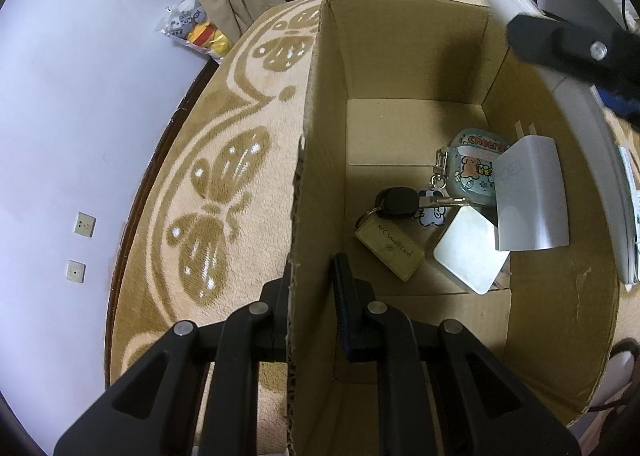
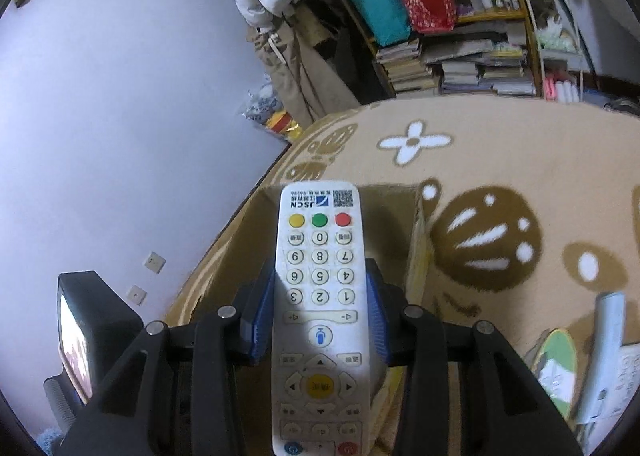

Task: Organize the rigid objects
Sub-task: 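Carry the white TV remote into the box and release it with the right gripper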

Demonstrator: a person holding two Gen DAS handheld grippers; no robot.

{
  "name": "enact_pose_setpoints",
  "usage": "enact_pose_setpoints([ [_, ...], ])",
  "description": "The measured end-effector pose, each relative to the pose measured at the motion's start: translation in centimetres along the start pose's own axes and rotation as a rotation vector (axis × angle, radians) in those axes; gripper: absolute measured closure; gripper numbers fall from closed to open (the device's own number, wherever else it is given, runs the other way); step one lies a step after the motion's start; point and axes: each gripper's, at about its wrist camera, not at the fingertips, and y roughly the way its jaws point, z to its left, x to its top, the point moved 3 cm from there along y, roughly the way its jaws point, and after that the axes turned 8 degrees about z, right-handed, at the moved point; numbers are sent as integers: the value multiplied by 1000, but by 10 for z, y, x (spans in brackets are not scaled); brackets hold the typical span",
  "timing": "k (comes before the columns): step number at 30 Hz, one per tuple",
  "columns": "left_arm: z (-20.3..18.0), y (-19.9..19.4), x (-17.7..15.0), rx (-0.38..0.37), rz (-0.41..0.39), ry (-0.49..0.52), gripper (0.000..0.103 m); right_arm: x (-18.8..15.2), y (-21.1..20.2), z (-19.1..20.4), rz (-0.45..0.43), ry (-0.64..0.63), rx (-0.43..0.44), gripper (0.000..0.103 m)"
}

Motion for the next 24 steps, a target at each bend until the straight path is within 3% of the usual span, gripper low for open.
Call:
enact_pose_setpoints([
  [2, 0, 0, 0, -1, 0, -1, 88, -1, 5, 1, 14, 16, 43, 59],
  [5, 0, 0, 0, -1, 0, 0, 88, -2, 11, 6, 23, -18, -17, 59],
  [14, -3, 2, -2, -8, -2, -1, 88, -4, 24, 14, 47, -64, -88, 59],
  [24, -3, 2, -3, -7, 2, -6, 88, -1, 11, 12, 10, -56, -90, 56],
])
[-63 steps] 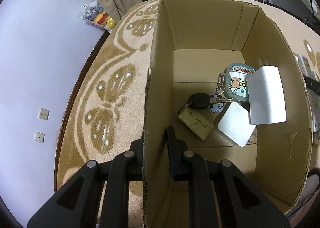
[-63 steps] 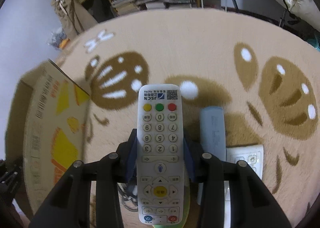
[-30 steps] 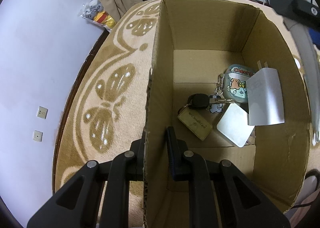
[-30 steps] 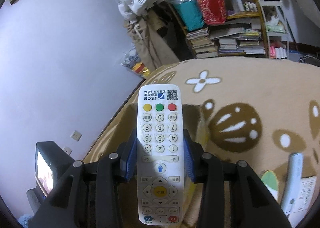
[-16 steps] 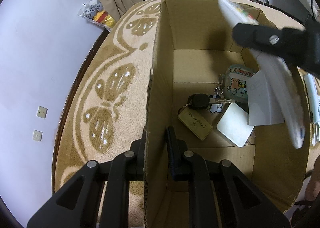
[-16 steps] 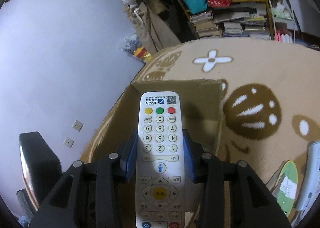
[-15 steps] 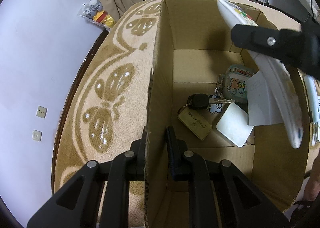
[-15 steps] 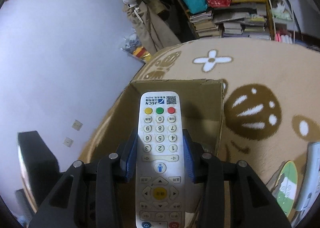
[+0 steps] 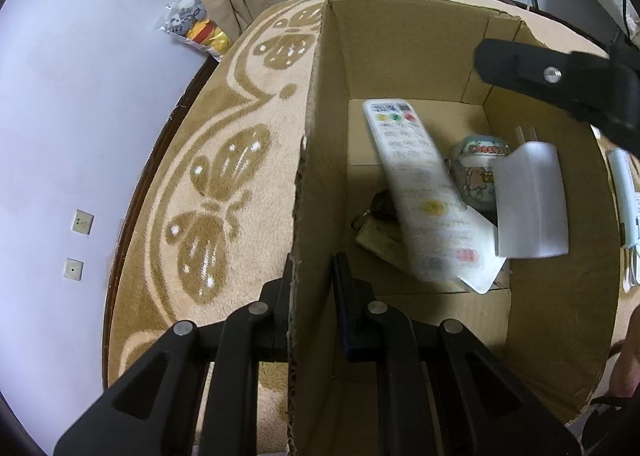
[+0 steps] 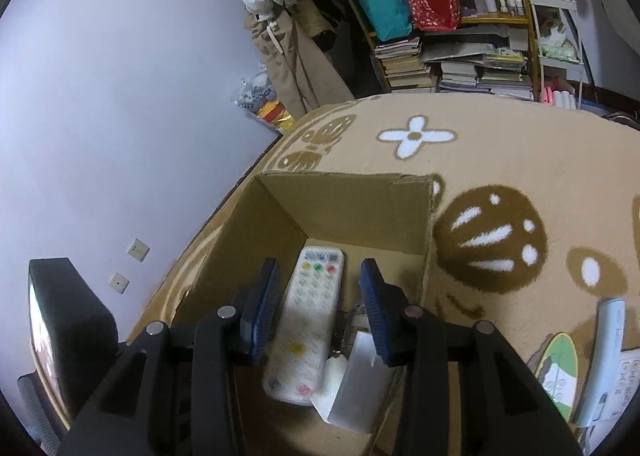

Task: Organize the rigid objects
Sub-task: 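Carry the white TV remote into the box and release it with the right gripper, then move the right gripper to the black key bunch and grasp it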

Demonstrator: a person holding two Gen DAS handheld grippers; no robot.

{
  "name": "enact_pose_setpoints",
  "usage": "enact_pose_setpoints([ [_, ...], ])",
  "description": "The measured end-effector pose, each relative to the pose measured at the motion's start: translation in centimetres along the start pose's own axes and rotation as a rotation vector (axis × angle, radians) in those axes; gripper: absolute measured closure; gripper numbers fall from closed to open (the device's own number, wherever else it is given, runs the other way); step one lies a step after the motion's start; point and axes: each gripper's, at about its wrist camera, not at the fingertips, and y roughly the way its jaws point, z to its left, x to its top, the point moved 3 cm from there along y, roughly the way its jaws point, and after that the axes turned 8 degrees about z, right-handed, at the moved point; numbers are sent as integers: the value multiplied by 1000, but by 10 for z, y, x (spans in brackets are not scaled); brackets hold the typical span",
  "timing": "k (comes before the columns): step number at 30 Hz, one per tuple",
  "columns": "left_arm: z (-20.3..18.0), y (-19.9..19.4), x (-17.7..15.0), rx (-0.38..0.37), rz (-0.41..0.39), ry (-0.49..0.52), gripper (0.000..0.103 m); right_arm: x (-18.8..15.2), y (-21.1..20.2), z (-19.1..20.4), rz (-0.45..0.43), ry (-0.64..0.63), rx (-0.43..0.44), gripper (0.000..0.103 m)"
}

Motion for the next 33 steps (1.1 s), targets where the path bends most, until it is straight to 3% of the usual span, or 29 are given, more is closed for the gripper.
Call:
enact_pose_setpoints([
  [1, 0, 0, 0, 0, 0, 0, 88, 0, -3, 0, -5, -1, -6, 53],
  [3, 0, 0, 0, 0, 0, 1, 88, 1, -11, -2, -19, -9, -18, 32],
  [7, 0, 0, -1, -1, 0, 1, 88, 6, -28, -14, -50, -12, -51, 27],
  [9, 0, -1, 0, -2, 0, 0, 88, 7, -35, -26, -56, 11, -82, 19],
  [15, 0, -2, 0, 0, 1, 2, 88, 4, -42, -60, -30, 78, -160, 18],
  [22, 0, -3, -1, -3, 3, 2, 88, -7, -40, -97, 88, 106, -222, 19],
  [31, 1, -2, -1, -3, 7, 3, 88, -36, -29, -130, 233, 181, -238, 20],
  [33, 1, -2, -1, -2, 7, 3, 88, -44, -24, -130, 265, 177, -234, 26],
])
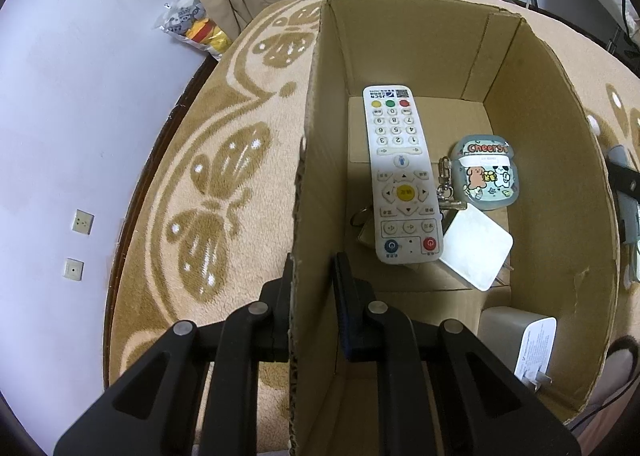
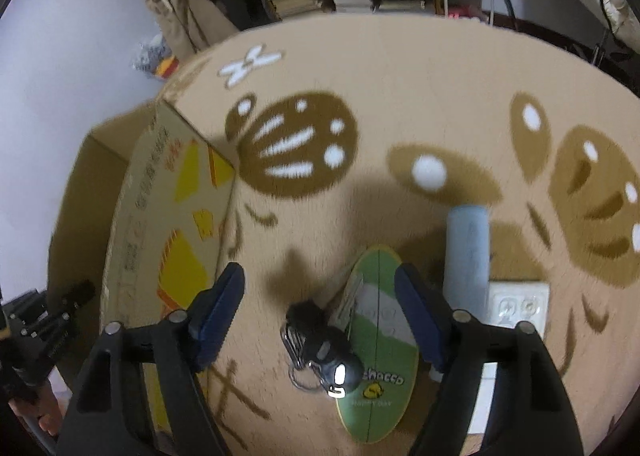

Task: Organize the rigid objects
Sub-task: 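Move the right gripper to the black key bunch and grasp it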

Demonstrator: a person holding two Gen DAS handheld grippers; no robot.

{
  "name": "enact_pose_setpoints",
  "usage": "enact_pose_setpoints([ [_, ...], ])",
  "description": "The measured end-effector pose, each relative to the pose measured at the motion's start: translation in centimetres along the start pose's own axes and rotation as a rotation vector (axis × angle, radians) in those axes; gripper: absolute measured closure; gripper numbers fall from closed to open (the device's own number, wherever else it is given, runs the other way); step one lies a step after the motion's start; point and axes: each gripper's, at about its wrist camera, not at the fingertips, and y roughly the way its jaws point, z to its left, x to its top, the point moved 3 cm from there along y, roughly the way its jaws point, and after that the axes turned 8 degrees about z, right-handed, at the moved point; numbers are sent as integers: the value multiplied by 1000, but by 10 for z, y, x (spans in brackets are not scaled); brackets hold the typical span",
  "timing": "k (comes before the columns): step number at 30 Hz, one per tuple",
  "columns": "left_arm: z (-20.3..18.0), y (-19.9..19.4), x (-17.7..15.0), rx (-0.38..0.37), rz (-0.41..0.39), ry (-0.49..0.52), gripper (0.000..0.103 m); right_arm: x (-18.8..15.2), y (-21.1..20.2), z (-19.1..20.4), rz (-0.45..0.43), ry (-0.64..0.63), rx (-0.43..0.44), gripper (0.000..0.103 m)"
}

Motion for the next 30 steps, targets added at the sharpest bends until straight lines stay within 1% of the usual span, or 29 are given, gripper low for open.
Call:
enact_pose_setpoints([
  [4, 0, 0, 0, -1, 0, 0, 88, -9, 13, 2, 60, -12, -19, 35],
  [6, 0, 0, 0, -1, 0, 0, 88, -13, 21, 3, 89, -20, -29, 45],
  [8, 0, 0, 0, -1, 0, 0, 88, -14, 24, 3, 91, -24, -30, 46],
  [14, 0, 0, 0, -1, 0, 0, 88, -16, 26, 9, 90, -30, -21, 46],
  [19, 0, 0, 1, -1, 0, 0, 88, -15, 29, 16, 101, -34, 19, 46],
  [22, 0, 0, 0, 0, 0, 0, 88, -16, 30, 20, 102, -42, 12, 46],
  [23, 0, 0, 1, -1, 0, 0, 88, -16, 30, 21, 100, -41, 11, 49],
  [24, 0, 0, 1, -1, 0, 0, 88, -16, 29, 21, 96, -39, 11, 56],
  [30, 0, 0, 1, -1, 0, 0, 88, -14, 31, 23, 89, -43, 23, 57],
])
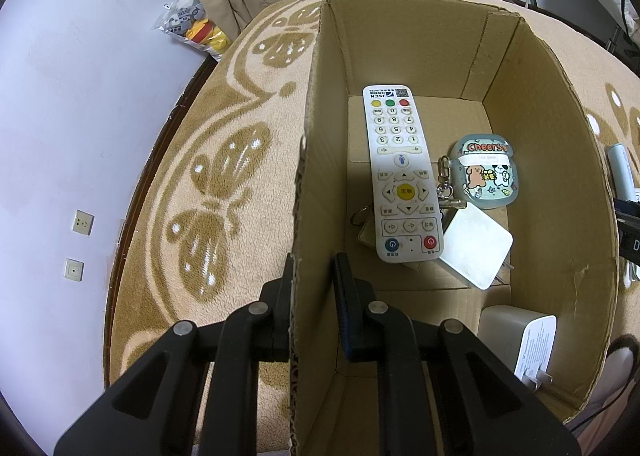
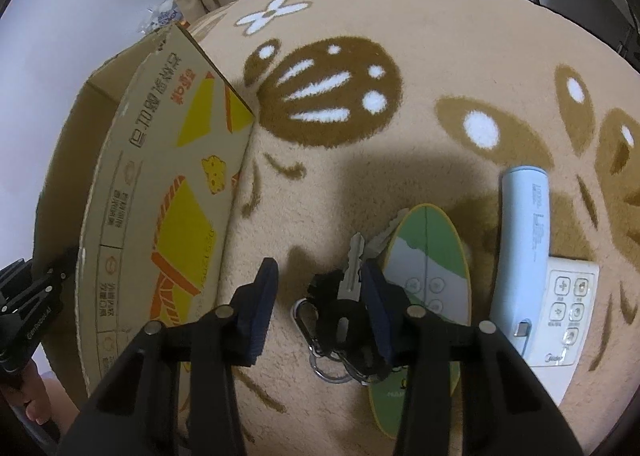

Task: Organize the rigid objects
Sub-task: 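Move the right gripper to the black key bunch and grasp it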

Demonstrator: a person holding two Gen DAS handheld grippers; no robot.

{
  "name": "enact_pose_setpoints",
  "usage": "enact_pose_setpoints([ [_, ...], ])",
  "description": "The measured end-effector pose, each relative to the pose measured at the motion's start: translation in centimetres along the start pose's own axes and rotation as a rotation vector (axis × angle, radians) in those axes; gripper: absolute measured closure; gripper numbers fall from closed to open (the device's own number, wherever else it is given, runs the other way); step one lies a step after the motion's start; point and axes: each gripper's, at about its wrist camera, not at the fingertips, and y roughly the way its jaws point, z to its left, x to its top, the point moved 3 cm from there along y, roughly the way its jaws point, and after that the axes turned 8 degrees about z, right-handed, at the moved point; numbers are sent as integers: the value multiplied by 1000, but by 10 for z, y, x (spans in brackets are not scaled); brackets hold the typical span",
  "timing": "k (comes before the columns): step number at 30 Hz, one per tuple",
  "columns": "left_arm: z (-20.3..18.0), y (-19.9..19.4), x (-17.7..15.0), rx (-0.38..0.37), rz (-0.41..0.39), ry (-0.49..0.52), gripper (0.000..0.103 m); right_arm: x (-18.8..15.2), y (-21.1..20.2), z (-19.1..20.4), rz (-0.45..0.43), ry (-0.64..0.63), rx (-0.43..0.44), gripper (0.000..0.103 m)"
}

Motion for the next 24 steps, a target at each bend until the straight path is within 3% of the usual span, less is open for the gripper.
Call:
enact_pose_setpoints([
  [6, 0, 0, 0, 0, 0, 0, 88, 0, 3, 4, 7, -20, 23, 57],
  [9, 0, 0, 0, 1, 0, 1, 88, -1, 8, 2, 37, -16, -50, 57],
  [16, 0, 0, 0, 0, 1, 0, 88, -5, 19, 6, 62, -44, -92, 57],
  [18, 0, 0, 0, 0, 0, 0, 88, -6, 23, 9, 51, -51, -121, 68],
  [24, 0, 0, 0, 0, 0, 0, 88, -7, 22, 15, -40, -51, -166, 74],
])
